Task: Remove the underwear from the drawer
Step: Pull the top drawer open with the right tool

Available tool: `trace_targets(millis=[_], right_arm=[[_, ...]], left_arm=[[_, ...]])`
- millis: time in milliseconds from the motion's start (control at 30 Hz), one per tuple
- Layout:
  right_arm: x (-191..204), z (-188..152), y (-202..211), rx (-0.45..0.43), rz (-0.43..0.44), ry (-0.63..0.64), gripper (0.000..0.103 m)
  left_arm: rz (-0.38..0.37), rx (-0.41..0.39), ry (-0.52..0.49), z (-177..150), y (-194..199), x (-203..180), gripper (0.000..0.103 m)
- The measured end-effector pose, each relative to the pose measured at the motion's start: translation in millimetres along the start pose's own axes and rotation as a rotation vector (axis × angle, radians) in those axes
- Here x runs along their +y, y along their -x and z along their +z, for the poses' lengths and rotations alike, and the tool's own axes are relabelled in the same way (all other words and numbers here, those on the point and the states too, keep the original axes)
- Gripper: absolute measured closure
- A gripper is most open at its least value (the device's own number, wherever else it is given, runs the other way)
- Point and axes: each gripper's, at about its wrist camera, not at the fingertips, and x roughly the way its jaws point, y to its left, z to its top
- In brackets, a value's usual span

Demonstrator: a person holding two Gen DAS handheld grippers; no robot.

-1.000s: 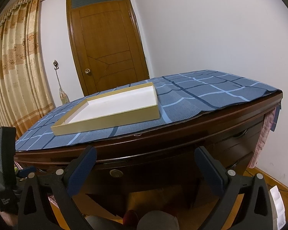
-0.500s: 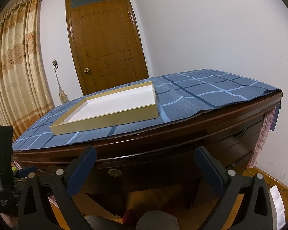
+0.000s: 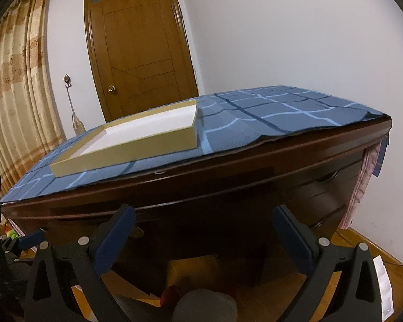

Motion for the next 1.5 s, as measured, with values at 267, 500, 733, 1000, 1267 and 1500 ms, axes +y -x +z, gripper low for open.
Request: trace_targets(millis=[267, 500, 733, 1000, 1267, 1500], right_arm=[[-32.9, -20.3, -19.1, 0.046, 0.042, -0.027, 0.001], [-58.8, -23.7, -38.9, 0.011, 0.068, 0.024, 0.001], [-77.4, -18.9, -61.0, -0.004, 0.136, 0.047, 0.001], [-89.1, -21.9, -85.4, 0.011, 0.176, 0.068, 0.001], [-92.2, -17.5, -107.0, -0.007, 0.246, 0.06, 0.005], [-103.4, -14.9, -120.4, 0.031, 0.29, 0.022, 0.009]], left_arm=[[-0.033, 0.014, -0.007, -10.2, -11.2, -10.6, 0.001], [-0.076, -0.011, 0.032, -12.4, -15.7, -18.9, 0.001], [-0.059, -0.023, 0.044, -8.2, -24.4, -20.8, 0.001], [-0.024, -0.054, -0.021, -0.8, -30.7, -26.0, 0.001], [-0.007, -0.034, 0.001, 2.8, -38.5, -20.0, 0.002], [-0.003, -0.049, 0.003, 3.8, -34.8, -13.3, 0.002]])
